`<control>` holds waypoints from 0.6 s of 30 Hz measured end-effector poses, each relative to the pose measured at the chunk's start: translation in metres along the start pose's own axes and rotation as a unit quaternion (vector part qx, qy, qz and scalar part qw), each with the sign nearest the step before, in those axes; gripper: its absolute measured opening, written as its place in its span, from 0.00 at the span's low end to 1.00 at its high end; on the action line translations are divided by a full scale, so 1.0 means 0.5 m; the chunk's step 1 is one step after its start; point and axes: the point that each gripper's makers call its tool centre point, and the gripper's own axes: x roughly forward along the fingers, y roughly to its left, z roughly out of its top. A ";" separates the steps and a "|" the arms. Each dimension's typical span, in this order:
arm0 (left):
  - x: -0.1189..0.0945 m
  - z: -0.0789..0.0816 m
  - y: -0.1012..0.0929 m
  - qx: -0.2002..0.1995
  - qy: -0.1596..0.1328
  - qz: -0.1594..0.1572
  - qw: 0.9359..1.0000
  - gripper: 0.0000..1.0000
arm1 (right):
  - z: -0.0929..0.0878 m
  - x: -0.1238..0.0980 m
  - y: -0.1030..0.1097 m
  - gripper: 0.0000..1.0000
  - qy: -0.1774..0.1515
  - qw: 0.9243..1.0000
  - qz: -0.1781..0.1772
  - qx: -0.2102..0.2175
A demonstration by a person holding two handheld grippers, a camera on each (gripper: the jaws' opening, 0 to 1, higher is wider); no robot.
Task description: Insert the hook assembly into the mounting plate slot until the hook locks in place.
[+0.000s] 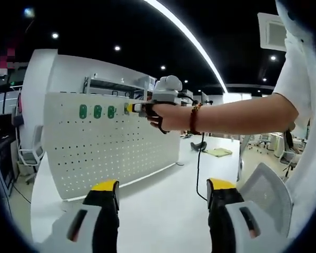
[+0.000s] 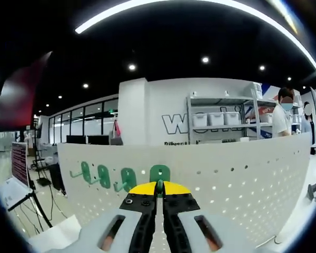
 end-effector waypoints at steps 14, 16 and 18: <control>0.000 -0.013 0.012 -0.010 0.006 0.004 1.000 0.69 | -0.010 0.025 -0.001 0.02 0.007 1.000 -0.003 0.001; -0.001 -0.014 0.014 -0.009 0.007 0.006 1.000 0.69 | -0.011 0.027 0.002 0.02 0.008 1.000 0.001 0.002; -0.001 -0.016 0.015 -0.011 0.008 0.006 1.000 0.69 | -0.013 0.029 0.000 0.02 0.010 1.000 -0.004 -0.004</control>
